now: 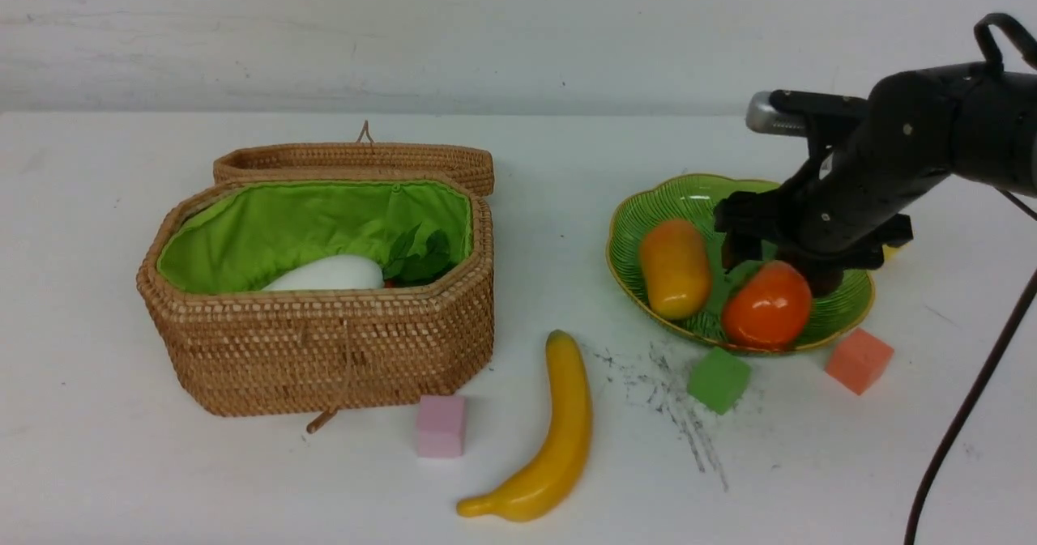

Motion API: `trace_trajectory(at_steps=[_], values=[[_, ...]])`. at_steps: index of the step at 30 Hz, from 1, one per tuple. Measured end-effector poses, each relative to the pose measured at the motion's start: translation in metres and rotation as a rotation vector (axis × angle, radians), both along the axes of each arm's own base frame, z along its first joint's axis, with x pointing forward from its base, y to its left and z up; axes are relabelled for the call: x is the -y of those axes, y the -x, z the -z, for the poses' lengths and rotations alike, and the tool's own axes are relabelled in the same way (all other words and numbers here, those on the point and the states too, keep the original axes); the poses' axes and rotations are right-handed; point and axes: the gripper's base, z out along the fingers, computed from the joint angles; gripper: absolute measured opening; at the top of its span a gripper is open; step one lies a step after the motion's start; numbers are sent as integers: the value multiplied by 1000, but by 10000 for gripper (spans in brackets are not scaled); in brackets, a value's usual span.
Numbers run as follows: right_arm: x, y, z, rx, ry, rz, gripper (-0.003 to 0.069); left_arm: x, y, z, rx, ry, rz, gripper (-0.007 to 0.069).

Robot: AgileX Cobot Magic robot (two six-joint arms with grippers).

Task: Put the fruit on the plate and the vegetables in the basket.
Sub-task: Grab a tomato with your right arm and place it on the plate on the right, then use the right arm to grab a banana and put it into the right plate

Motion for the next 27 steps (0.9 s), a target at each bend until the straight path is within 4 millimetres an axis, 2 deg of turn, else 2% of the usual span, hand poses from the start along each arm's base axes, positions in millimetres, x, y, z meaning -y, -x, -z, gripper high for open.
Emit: trace_trajectory(at_steps=[3, 7, 8, 9, 12, 15, 20, 22, 24, 25, 26, 27], values=[[-14, 14, -13, -45, -34, -38, 654, 0, 0, 0, 0, 0, 0, 239], [-69, 46, -19, -133, -65, -191, 644, 0, 0, 0, -1, 0, 0, 239], [-72, 47, -19, -134, -67, -199, 644, 0, 0, 0, -1, 0, 0, 239], [-94, 61, -17, -174, -74, -239, 637, 0, 0, 0, -1, 0, 0, 239], [-124, 76, -7, -217, -73, -253, 627, 0, 0, 0, -1, 0, 0, 239], [-138, 76, 11, -239, -68, -221, 617, 0, 0, 0, -1, 0, 0, 239], [-147, 63, 47, -255, -75, -176, 592, 0, 0, 0, -1, 0, 0, 239], [-150, 58, 69, -273, -68, -166, 557, 0, 0, 0, -1, 0, 0, 239], [-151, 57, 75, -278, -64, -168, 529, 0, 0, 0, -1, 0, 0, 239], [-152, 56, 75, -275, -74, -169, 496, 0, 0, 0, -1, 0, 0, 239], [-153, 56, 75, -277, -74, -182, 421, 0, 0, 0, -1, 0, 0, 239], [-153, 56, 75, -279, -74, -194, 384, 0, 0, 0, -1, 0, 0, 239]])
